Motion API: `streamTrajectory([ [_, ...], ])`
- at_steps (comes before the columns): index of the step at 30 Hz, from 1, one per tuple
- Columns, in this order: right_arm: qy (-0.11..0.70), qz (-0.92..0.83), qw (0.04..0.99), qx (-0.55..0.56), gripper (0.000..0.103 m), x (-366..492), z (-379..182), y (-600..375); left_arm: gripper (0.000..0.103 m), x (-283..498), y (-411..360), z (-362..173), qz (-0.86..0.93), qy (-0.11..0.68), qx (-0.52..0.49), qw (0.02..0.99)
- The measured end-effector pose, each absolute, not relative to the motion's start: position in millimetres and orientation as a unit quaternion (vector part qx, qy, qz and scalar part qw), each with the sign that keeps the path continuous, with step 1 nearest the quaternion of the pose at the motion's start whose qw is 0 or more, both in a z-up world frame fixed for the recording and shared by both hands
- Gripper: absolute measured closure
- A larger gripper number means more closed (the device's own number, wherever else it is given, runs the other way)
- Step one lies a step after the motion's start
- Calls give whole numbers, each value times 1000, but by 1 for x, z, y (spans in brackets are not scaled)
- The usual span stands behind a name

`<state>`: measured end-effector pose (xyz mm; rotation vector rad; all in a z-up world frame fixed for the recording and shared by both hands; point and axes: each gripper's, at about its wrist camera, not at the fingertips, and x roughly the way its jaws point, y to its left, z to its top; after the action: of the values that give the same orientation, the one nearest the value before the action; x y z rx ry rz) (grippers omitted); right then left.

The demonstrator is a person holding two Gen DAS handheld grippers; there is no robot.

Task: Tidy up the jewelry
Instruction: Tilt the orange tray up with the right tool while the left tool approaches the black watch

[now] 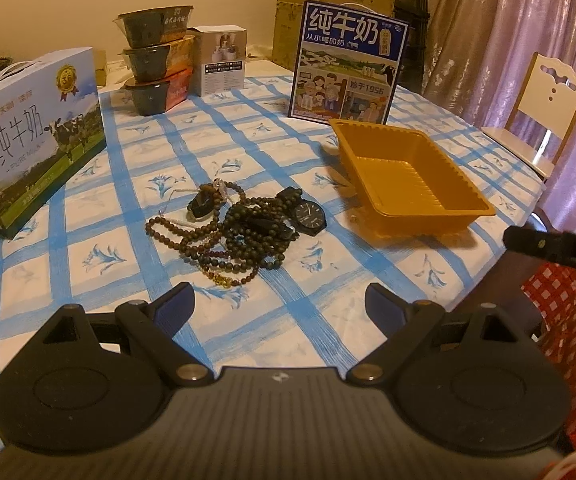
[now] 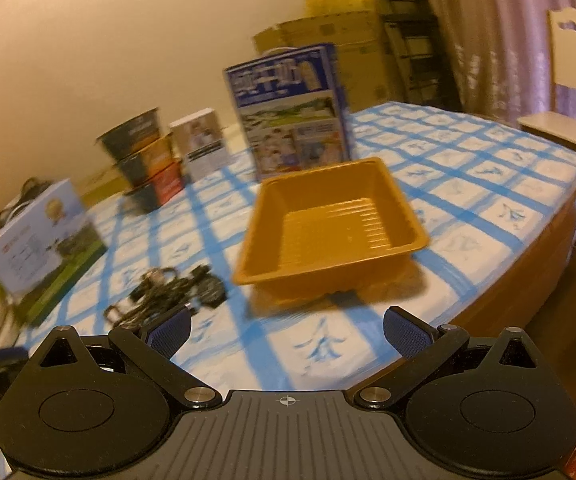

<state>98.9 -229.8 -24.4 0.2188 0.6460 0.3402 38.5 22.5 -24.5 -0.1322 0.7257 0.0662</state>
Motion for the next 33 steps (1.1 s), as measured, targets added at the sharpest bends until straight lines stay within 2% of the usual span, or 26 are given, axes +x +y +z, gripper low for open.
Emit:
streamTrajectory([
  [13,286,92,944,133,3,158,-68,-256,15,102,17,-66,22,367,-61,928],
  [24,239,17,956,167,33,214,-103,-280,16,158,-2,-88,-3,358,-43,933],
  [29,218,11,961,172,54,229,-117,-281,18,177,-7,-97,-8,353,-50,934],
  [33,200,13,964,173,57,236,-129,-278,19,185,-10,-105,-9,357,-51,933],
])
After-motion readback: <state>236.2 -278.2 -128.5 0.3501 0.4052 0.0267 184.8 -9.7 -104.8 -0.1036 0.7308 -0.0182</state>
